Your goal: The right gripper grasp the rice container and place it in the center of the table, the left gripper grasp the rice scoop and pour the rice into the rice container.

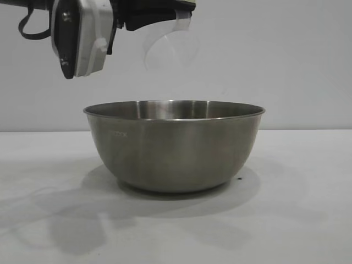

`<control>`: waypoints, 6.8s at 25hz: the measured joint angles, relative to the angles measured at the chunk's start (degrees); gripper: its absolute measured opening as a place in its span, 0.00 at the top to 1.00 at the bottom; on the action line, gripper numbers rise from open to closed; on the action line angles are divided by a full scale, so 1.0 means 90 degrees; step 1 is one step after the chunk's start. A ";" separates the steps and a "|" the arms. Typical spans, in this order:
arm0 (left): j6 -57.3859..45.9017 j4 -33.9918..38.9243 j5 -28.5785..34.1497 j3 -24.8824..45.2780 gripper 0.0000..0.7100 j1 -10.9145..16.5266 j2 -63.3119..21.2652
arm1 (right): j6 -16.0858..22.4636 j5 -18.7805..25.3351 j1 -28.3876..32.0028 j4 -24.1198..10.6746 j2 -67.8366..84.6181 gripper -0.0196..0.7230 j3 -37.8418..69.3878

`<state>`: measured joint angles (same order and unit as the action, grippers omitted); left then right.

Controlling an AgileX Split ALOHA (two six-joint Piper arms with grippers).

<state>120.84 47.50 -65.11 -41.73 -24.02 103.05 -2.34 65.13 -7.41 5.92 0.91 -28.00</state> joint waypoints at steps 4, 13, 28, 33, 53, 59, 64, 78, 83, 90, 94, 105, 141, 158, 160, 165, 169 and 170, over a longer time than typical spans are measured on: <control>-0.0299 0.0000 0.0000 0.0000 1.00 0.0000 0.0000 | 0.0000 0.0000 0.0000 0.0000 0.0000 0.23 0.0000; -0.3256 -0.1015 0.0000 0.0000 1.00 0.0000 0.0000 | 0.0000 0.0000 0.0000 0.0000 0.0000 0.23 0.0000; -0.9320 -0.6063 0.0000 0.0000 1.00 0.0000 0.0000 | 0.0000 0.0000 0.0000 0.0000 0.0000 0.23 0.0000; -1.0693 -0.7381 0.0000 0.0405 1.00 0.0000 0.0014 | 0.0000 0.0000 0.0000 0.0000 0.0000 0.23 0.0000; -1.2054 -0.8528 0.0000 0.0876 1.00 0.0000 0.1736 | 0.0000 0.0000 0.0000 0.0000 0.0000 0.23 0.0000; -1.2068 -0.8738 -0.0012 0.0876 1.00 0.0000 0.1850 | 0.0000 0.0000 0.0000 0.0000 0.0000 0.23 0.0000; -1.2068 -0.8646 -0.0099 0.1114 0.93 0.0000 0.1880 | 0.0000 0.0000 0.0000 0.0000 0.0000 0.23 0.0000; -1.2079 -0.8355 -0.0099 0.2205 0.55 0.0000 0.1591 | 0.0000 0.0000 0.0000 0.0000 0.0000 0.23 0.0000; -1.2090 -0.8181 -0.0099 0.2828 0.55 0.0000 0.0768 | 0.0000 0.0000 0.0000 0.0000 0.0000 0.23 0.0000; -1.2351 -0.7940 0.0204 0.3283 0.55 0.0000 -0.0865 | 0.0000 0.0000 0.0000 0.0000 0.0000 0.23 0.0000; -1.2401 -0.7633 0.0988 0.3325 0.55 0.0000 -0.1743 | 0.0000 0.0000 0.0000 0.0000 0.0000 0.23 0.0000; -1.2574 -0.7281 0.5066 0.2590 0.55 0.0000 -0.3529 | 0.0000 0.0000 0.0000 0.0000 0.0000 0.23 0.0000; -1.2417 -0.5819 1.4749 0.0496 0.32 0.0000 -0.9784 | 0.0000 0.0000 0.0000 0.0000 0.0000 0.23 0.0000; -1.3238 -0.5116 1.4396 0.1502 0.32 0.0000 -1.1563 | 0.0000 0.0009 0.0004 0.0000 0.0000 0.23 0.0000; -1.3284 -0.5033 1.4383 0.1502 0.32 0.0000 -1.1563 | 0.0000 0.0009 0.0004 0.0000 0.0000 0.23 0.0000; -1.3329 -0.5003 1.4383 0.1502 0.32 0.0000 -1.1563 | 0.0000 0.0009 0.0004 0.0000 0.0000 0.23 0.0000; -1.3354 -0.5003 1.4383 0.1502 0.32 0.0000 -1.1563 | 0.0000 0.0009 0.0004 0.0000 0.0000 0.23 0.0000; -1.3354 -0.5003 1.4383 0.1502 0.32 0.0000 -1.1563 | 0.0000 0.0009 0.0004 0.0000 0.0000 0.23 0.0000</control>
<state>0.66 2.48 64.34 -28.21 -24.02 -1.02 -2.34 65.21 -7.38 5.92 0.91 -28.00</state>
